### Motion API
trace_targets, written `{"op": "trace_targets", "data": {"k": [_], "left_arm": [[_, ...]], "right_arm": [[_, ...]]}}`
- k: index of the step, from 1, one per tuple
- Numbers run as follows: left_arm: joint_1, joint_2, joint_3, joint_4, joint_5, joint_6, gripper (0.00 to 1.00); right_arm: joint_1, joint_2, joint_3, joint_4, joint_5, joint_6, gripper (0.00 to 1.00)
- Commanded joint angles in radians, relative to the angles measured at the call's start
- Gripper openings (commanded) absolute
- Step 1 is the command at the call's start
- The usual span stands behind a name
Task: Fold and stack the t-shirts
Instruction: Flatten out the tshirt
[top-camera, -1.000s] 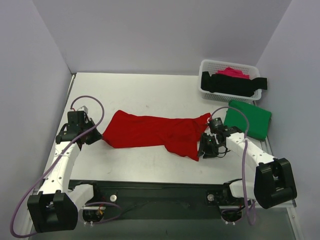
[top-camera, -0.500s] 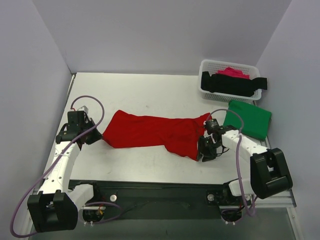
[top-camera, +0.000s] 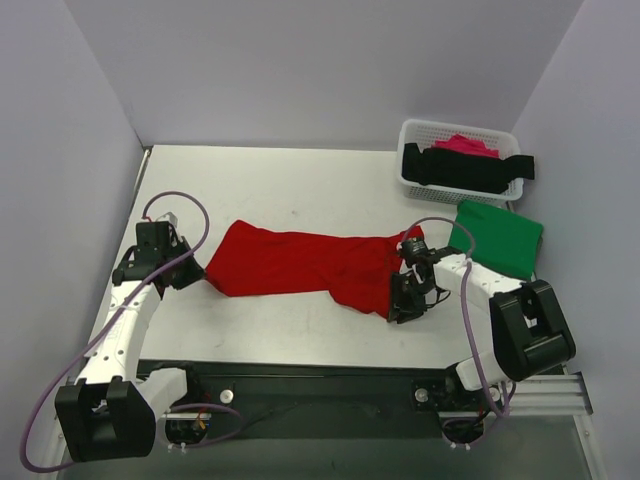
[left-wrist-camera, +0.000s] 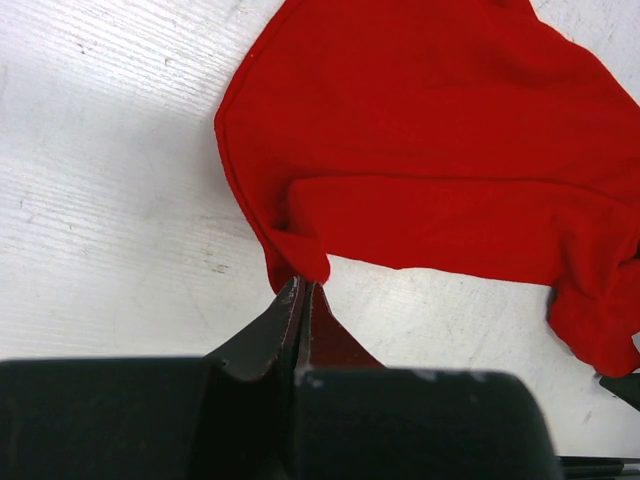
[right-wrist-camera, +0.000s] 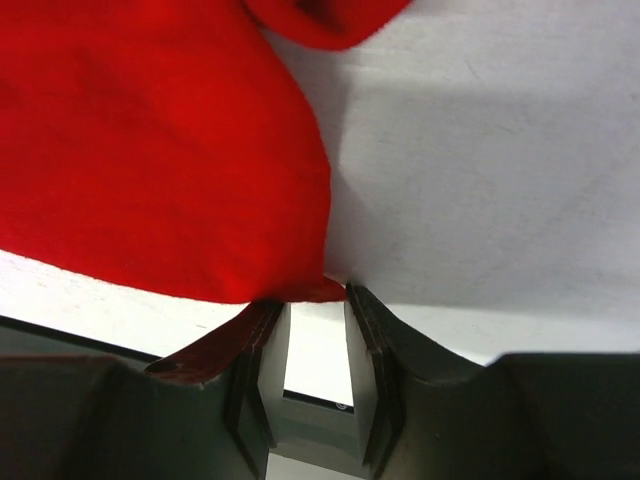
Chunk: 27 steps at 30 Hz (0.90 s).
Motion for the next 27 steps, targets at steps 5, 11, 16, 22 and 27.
{"op": "trace_targets", "data": {"k": [5,11,16,22,27], "left_arm": [[0.005,0.006,0.017,0.033,0.006,0.01,0.0],[0.005,0.008,0.011,0.037,0.006,0.009,0.0],[0.006,0.005,0.014,0.039,0.008,0.009,0.0],[0.006,-0.012,0.073,0.037,0.0,-0.022,0.0],[0.006,-0.056,0.209,0.046,-0.044,-0.088,0.0]], "right_arm": [[0.014,0.041,0.023,0.009,0.011,-0.028,0.2],[0.014,0.026,0.022,0.007,0.015,-0.031,0.11],[0.012,-0.009,0.023,-0.002,0.025,-0.032,0.0],[0.011,-0.141,0.135,-0.1,0.06,-0.037,0.0],[0.001,-0.233,0.31,-0.203,0.091,-0.038,0.0]]}}
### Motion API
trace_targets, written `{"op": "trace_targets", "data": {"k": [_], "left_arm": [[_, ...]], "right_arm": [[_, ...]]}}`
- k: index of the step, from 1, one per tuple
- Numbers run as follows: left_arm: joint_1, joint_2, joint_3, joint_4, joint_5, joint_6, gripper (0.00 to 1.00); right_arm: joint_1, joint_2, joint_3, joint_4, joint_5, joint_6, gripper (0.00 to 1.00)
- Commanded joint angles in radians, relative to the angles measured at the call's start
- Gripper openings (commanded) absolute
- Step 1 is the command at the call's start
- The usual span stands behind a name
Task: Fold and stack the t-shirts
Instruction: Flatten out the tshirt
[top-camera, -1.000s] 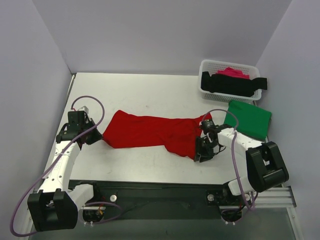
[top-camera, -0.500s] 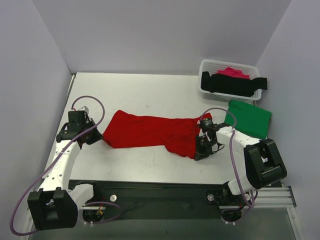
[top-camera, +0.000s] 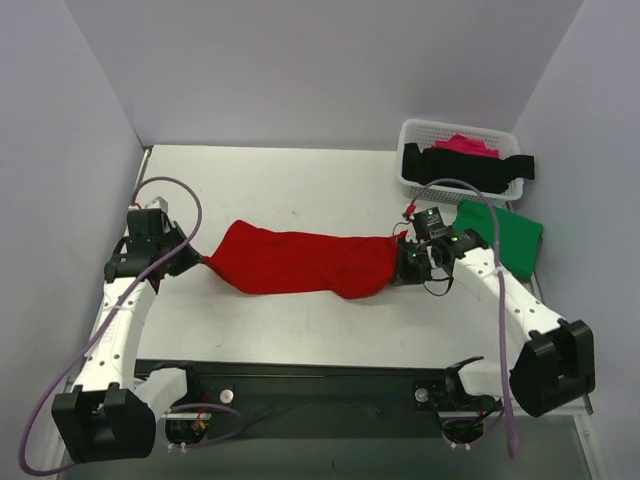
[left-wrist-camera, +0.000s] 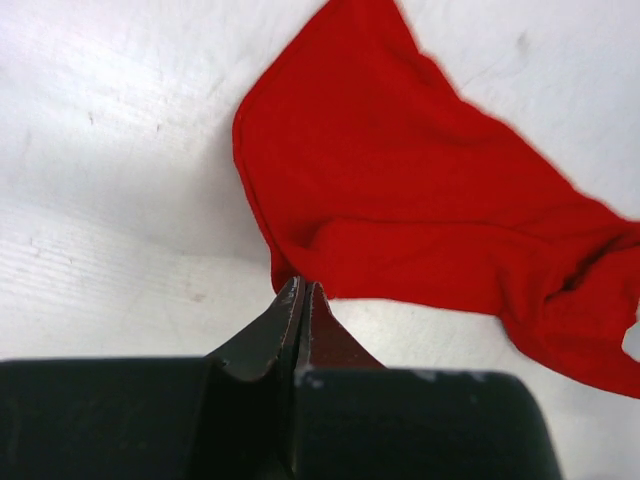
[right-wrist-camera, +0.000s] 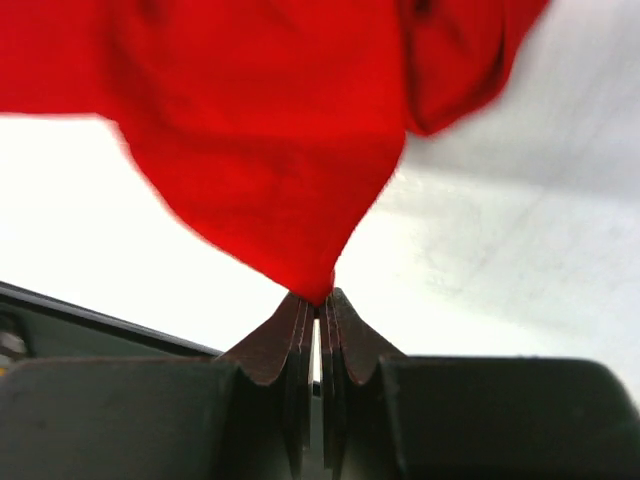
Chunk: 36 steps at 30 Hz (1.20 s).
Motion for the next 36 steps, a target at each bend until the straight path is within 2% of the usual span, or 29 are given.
{"op": "trace_targets", "data": {"k": [1,6,11,15,18,20,23,24,27,30,31,34,35,36], "left_arm": [[0.007,-0.062,0.139,0.056,-0.05,-0.056,0.0],[0.014,-0.102,0.314,0.045,-0.135,-0.07,0.0],[0.018,-0.194,0.411,0.073,-0.312,-0.084,0.0],[0.017,-0.286,0.488,0.103,-0.412,-0.089,0.0],[0.017,-0.326,0.492,0.113,-0.442,-0.066,0.0],[0.017,-0.337,0.436,0.101,-0.418,-0.063,0.0],[0.017,-0.328,0.339,0.042,-0.274,-0.15,0.0],[0.014,-0.326,0.24,0.05,-0.158,-0.168,0.0],[-0.019,-0.302,0.045,0.08,-0.021,-0.234,0.0],[-0.202,-0.264,-0.055,0.103,-0.095,-0.236,0.0],[-0.317,-0.248,-0.064,0.113,-0.111,-0.242,0.0],[-0.504,-0.159,-0.084,0.177,-0.215,-0.294,0.0],[-0.604,-0.098,-0.086,0.217,-0.229,-0.308,0.0],[-0.64,-0.064,-0.086,0.235,-0.238,-0.322,0.0]], "right_arm": [[-0.004,-0.072,0.175,-0.113,0.052,-0.011,0.0],[-0.01,-0.103,0.409,-0.184,0.106,-0.014,0.0],[-0.012,-0.178,0.649,-0.183,0.253,-0.04,0.0],[-0.01,-0.222,0.786,-0.163,0.328,-0.092,0.0],[-0.01,-0.242,0.822,-0.141,0.348,-0.125,0.0],[-0.012,-0.244,0.799,-0.135,0.35,-0.143,0.0],[-0.012,-0.244,0.687,-0.133,0.325,-0.122,0.0],[-0.01,-0.245,0.653,-0.132,0.311,-0.113,0.0],[-0.01,-0.248,0.528,-0.129,0.279,-0.074,0.0],[-0.01,-0.255,0.423,-0.123,0.276,-0.047,0.0],[-0.012,-0.259,0.403,-0.121,0.278,-0.037,0.0],[-0.01,-0.264,0.343,-0.12,0.238,-0.02,0.0],[-0.01,-0.265,0.32,-0.12,0.229,-0.016,0.0],[-0.012,-0.267,0.311,-0.118,0.227,-0.005,0.0]]}}
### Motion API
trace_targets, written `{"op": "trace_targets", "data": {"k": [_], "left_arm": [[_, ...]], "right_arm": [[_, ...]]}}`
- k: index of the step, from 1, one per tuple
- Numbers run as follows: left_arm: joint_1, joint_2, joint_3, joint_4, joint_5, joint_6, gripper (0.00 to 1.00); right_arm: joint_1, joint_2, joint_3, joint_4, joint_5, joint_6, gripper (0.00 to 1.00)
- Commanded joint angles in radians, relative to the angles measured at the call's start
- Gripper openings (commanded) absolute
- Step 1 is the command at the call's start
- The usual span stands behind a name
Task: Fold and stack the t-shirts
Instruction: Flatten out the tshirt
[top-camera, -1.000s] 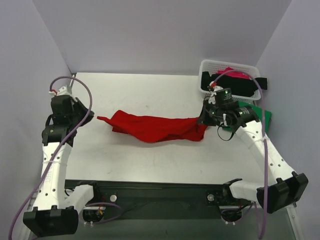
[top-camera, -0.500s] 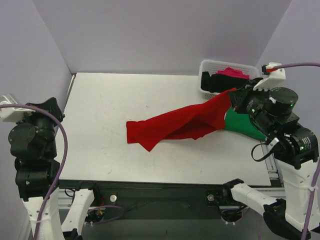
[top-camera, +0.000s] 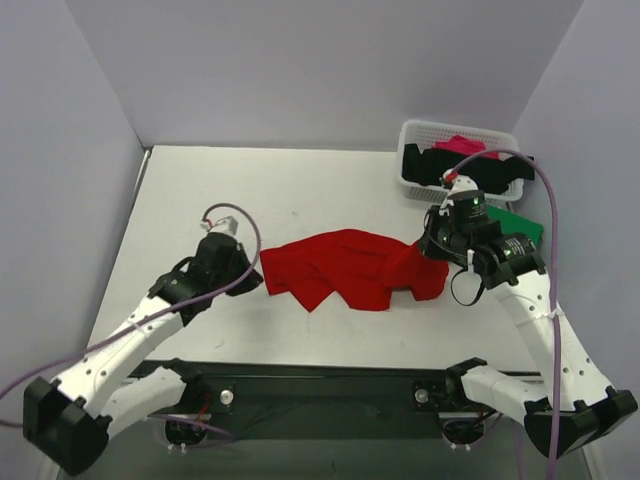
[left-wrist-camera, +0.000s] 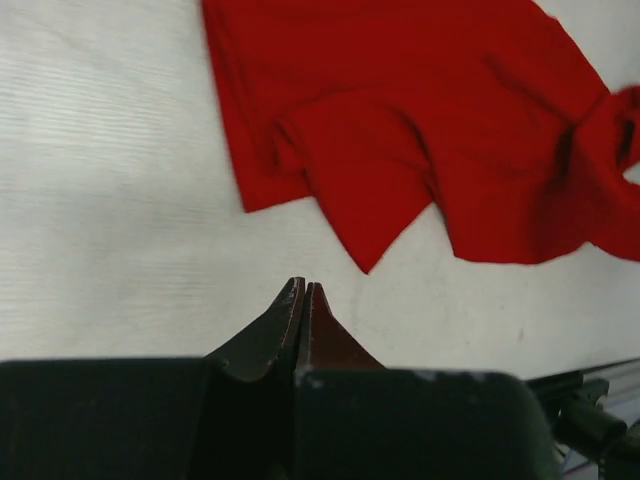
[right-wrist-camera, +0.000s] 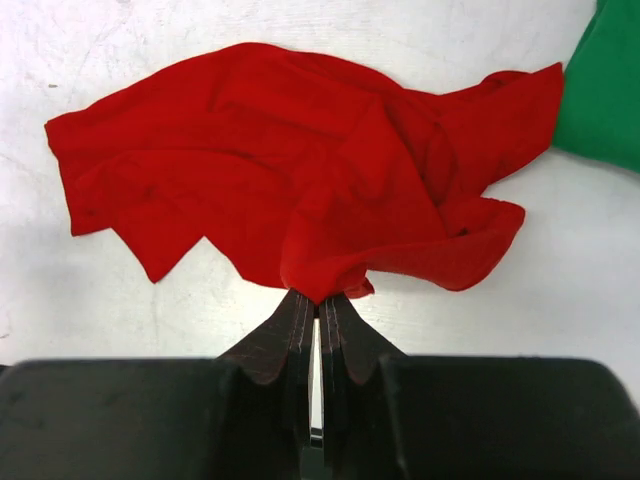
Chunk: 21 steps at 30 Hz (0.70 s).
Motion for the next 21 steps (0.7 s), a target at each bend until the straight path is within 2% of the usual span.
{"op": "trace_targets", "data": {"k": [1,2,6,13,16,21], "left_arm": [[-0.164,0.091,0.036,0.161,-0.058,-0.084,0.01],[-0.218,0.163,0.04,0.19,-0.058,-0.09,0.05],[-0.301,0.33,0.079,0.22,-0.053,-0.109,0.19],[-0.359,0.524,0.2,0.174,-0.067,-0.117,0.41],[-0.387,0.585,0.259,0.126,-0.07,-0.109,0.46],[-0.416,0.673,0.317,0.047,-0.073,-0.115,0.48]], "right_arm": [[-0.003,-0.041,-0.019,0.025,-0.026,0.04,0.0],[-0.003,-0.043,-0.028,0.025,-0.027,0.043,0.0],[-0.003,-0.061,-0.074,0.031,-0.041,0.057,0.0],[-0.004,-0.119,-0.14,0.036,-0.051,0.074,0.0],[-0.004,-0.142,-0.161,0.039,-0.049,0.081,0.0],[-0.004,-0.17,-0.192,0.042,-0.049,0.086,0.0]]}}
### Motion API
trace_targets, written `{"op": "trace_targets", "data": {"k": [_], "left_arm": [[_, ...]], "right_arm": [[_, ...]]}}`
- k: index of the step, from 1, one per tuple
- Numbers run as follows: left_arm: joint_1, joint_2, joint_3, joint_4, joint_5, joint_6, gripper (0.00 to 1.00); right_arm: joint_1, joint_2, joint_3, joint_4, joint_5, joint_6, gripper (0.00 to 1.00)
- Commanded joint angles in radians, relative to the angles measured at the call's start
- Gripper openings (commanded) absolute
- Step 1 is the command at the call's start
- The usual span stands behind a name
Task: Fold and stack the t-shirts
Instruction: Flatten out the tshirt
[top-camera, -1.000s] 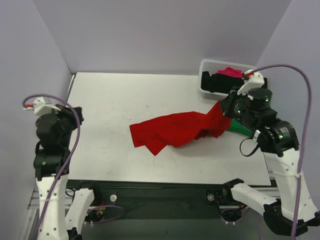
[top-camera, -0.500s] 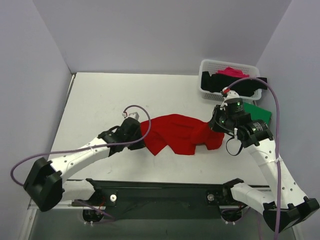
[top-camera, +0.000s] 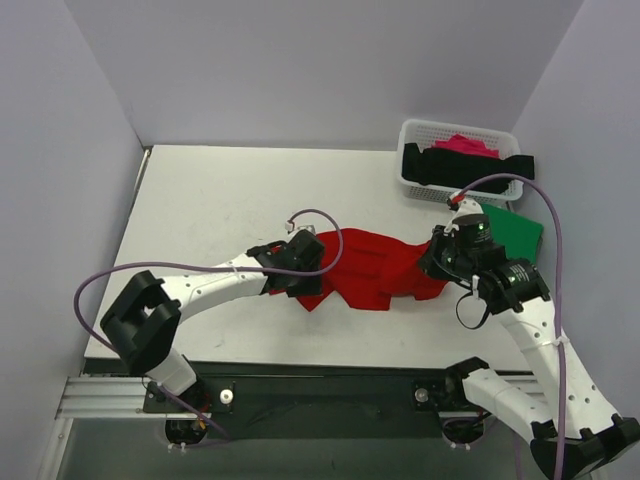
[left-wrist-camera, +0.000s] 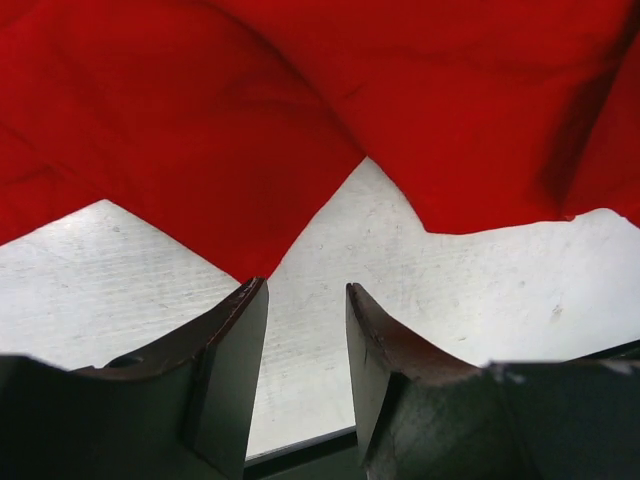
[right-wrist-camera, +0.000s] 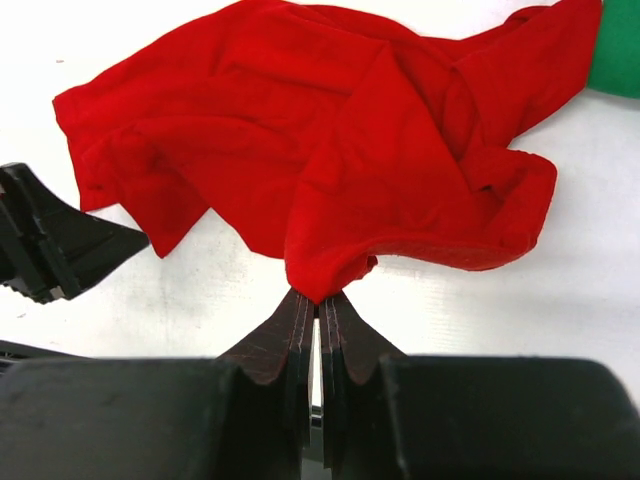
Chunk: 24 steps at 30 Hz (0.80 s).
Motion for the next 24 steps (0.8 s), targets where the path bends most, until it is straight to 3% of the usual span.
{"op": "trace_targets", "data": {"k": [1,9,16,24], "left_arm": [[-0.019,0.04,0.062,-0.082,-0.017,-0.013,0.48],[-0.056,0.094,0.117,-0.208,-0.043,-0.016,0.51],[-0.06,0.143,0.12,-0.203,-0.05,-0.007,0.52],[-0.059,0.173,0.119,-0.162,-0.066,0.013,0.47]], "right_arm": [[-0.006,-0.028,-0.019,0.016,-0.003,0.01,0.0],[-0.009,-0.049,-0.051,0.028,0.006,0.005,0.0],[-0.009,-0.052,-0.054,0.037,-0.003,0.01,0.0],[-0.009,-0.055,-0.057,0.042,-0.017,0.014,0.0]]}}
